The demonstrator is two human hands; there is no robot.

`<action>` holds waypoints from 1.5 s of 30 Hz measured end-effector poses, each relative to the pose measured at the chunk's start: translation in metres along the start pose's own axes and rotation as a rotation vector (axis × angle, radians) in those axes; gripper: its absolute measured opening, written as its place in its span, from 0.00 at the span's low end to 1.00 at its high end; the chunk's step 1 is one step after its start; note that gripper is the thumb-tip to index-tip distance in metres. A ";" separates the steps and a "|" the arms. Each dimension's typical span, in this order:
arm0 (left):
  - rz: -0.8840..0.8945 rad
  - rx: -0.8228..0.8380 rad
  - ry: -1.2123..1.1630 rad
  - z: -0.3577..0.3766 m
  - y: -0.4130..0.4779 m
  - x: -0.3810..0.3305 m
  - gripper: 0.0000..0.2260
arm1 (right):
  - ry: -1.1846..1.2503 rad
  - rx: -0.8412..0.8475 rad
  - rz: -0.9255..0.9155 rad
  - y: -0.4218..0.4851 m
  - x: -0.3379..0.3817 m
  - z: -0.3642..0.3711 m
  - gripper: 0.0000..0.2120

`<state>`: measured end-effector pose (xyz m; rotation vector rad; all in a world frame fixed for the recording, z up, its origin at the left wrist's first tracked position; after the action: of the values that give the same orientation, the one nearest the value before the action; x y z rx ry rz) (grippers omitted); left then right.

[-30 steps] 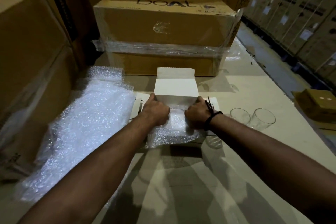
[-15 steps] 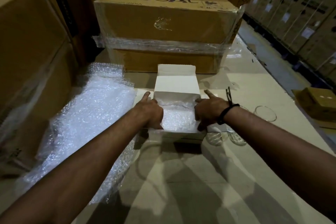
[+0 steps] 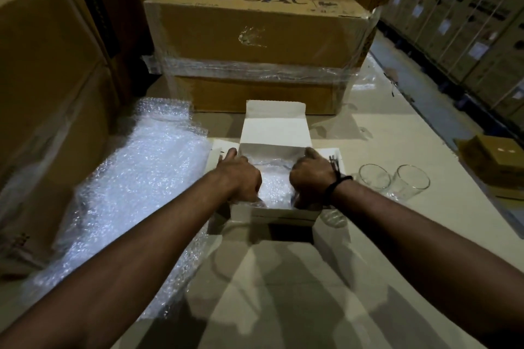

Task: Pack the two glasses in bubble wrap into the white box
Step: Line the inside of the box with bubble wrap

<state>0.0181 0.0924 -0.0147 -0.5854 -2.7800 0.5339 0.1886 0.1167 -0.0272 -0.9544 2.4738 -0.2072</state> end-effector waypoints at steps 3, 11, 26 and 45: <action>-0.009 -0.069 0.221 0.004 0.007 -0.011 0.20 | -0.024 -0.033 0.042 0.007 0.007 0.011 0.17; 0.014 -0.037 -0.079 -0.001 0.009 0.009 0.28 | 0.077 0.078 0.110 -0.005 -0.017 -0.010 0.43; -0.065 -0.081 0.118 0.012 0.014 0.003 0.32 | 0.259 -0.109 0.057 0.015 -0.009 -0.011 0.31; 0.161 -0.046 -0.128 0.024 -0.028 0.014 0.27 | -0.020 0.219 0.055 0.007 -0.020 0.003 0.37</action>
<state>-0.0115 0.0671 -0.0225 -0.8178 -2.8883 0.5603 0.1985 0.1351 -0.0241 -0.7910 2.3957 -0.4373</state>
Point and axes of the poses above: each hand's wrist, its own y-axis towards the middle knuckle, its own z-axis out of the palm, x = y × z, the point moved 1 cm from there along y, towards the middle knuckle, and after that the axes turned 1 degree about y, right-handed, at the moved point
